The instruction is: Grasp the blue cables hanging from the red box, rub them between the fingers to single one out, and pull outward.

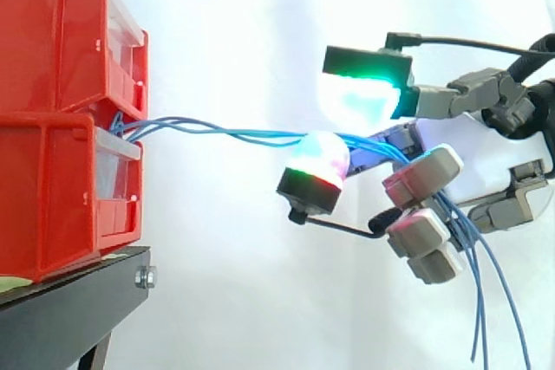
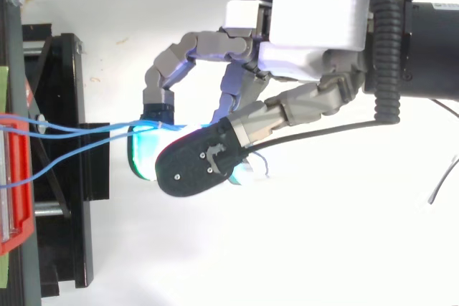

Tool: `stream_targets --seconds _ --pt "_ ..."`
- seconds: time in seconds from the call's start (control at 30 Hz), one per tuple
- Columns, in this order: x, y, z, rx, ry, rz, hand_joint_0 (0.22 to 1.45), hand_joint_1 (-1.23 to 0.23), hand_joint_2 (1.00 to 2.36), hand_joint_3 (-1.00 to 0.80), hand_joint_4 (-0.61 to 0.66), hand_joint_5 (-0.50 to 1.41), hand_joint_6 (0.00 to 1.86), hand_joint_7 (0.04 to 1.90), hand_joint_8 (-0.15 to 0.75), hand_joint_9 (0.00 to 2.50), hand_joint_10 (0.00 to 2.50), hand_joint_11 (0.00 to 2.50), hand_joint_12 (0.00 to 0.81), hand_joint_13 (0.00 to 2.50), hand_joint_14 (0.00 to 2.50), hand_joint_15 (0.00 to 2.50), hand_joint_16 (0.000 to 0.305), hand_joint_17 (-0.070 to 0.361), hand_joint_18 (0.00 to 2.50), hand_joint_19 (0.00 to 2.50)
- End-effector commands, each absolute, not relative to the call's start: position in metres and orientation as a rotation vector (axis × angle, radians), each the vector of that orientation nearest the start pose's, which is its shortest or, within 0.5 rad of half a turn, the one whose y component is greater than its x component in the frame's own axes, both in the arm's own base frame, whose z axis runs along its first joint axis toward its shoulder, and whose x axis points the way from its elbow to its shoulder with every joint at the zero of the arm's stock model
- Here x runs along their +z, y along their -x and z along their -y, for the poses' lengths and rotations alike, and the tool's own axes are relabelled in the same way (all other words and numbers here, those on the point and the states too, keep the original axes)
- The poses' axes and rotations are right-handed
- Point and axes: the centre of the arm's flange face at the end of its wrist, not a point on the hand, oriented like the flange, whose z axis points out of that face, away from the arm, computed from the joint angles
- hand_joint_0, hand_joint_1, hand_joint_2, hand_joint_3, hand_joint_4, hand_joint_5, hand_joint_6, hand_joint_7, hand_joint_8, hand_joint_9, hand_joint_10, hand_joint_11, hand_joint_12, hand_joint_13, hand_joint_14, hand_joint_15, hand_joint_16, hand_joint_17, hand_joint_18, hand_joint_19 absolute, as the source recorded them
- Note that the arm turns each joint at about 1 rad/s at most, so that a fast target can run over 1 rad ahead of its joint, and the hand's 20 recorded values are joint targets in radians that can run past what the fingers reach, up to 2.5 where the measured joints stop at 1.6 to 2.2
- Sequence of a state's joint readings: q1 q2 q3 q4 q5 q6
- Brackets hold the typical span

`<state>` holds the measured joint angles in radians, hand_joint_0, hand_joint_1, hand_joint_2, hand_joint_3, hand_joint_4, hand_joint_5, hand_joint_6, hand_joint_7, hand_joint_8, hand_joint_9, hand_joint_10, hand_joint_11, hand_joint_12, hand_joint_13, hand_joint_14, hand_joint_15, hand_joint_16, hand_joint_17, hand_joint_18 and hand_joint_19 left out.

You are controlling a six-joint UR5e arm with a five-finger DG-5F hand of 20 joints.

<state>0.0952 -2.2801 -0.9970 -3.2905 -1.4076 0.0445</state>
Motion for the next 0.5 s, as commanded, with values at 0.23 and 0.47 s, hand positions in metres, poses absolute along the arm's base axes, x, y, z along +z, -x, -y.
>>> stream_targets --seconds 0.23,0.47 --pt "0.279 -0.736 0.089 1.008 -1.464 -1.342 0.52 -0.62 1.00 -0.50 0.03 -0.14 0.82 0.87 0.296 1.36 0.02 1.09 0.387 1.17 0.03 0.84 0.055 0.123 0.95 0.89" --pt "0.288 -0.740 0.088 1.024 -1.451 -1.330 0.53 -0.65 1.00 -0.50 0.03 -0.14 0.82 0.88 0.292 1.36 0.02 1.08 0.381 1.17 0.03 0.84 0.054 0.122 0.95 0.90"
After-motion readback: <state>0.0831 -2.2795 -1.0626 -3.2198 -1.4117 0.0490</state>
